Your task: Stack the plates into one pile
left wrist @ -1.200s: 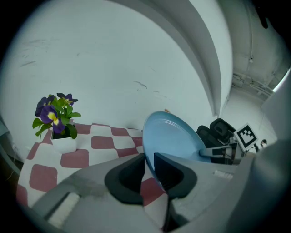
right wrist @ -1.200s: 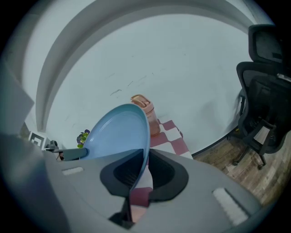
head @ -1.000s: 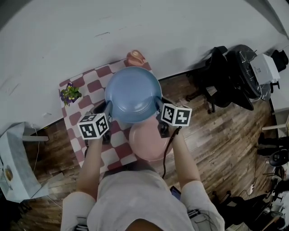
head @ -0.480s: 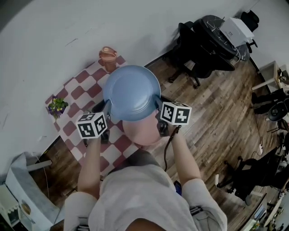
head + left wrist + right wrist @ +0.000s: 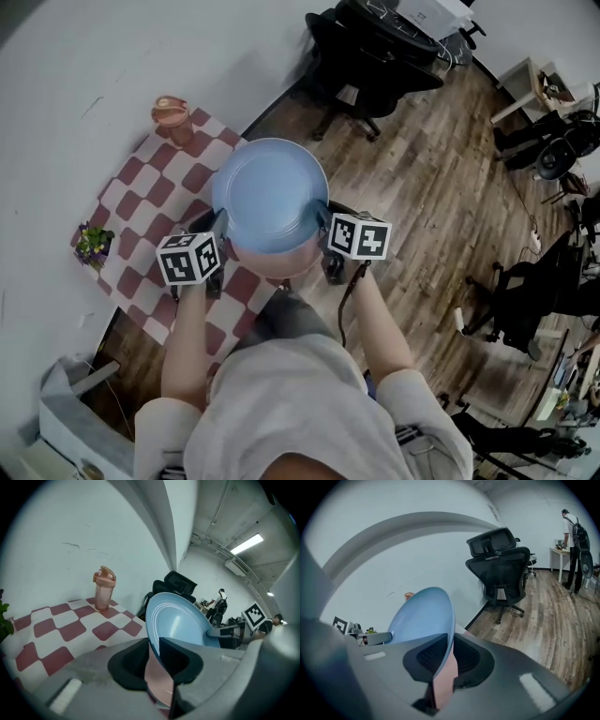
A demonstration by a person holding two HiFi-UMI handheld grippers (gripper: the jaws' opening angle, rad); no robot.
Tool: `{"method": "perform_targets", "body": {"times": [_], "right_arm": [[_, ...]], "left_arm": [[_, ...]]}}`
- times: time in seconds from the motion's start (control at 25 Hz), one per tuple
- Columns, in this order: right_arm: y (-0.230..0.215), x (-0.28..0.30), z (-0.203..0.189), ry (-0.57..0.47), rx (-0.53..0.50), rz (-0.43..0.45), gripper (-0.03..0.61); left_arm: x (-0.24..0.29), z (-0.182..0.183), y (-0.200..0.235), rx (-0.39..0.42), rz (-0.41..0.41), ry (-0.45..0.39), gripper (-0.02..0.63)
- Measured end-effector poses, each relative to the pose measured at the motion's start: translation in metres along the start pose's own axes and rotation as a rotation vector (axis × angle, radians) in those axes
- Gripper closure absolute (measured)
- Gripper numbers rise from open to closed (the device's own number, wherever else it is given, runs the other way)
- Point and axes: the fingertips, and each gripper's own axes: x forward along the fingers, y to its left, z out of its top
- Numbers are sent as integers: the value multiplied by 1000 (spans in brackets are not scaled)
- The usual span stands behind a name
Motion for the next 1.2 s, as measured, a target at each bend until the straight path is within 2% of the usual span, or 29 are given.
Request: {"method": "perform_targets", "body": {"times": [0.24, 0.48, 0.84, 1.2], "right_arm": [[-26, -13, -39, 32, 70, -60, 532], [-38, -12, -74, 80, 105, -86, 529], [-43, -4, -96, 129, 109, -100, 523], [-44, 1, -105, 159, 77, -106, 515]], "left_arm": [[16, -32, -13, 36, -28, 99, 538], [24, -61, -12, 57, -15, 177, 538], [30, -82, -5, 69, 17, 242, 535], [33, -95, 2, 73, 41, 267, 531]]}}
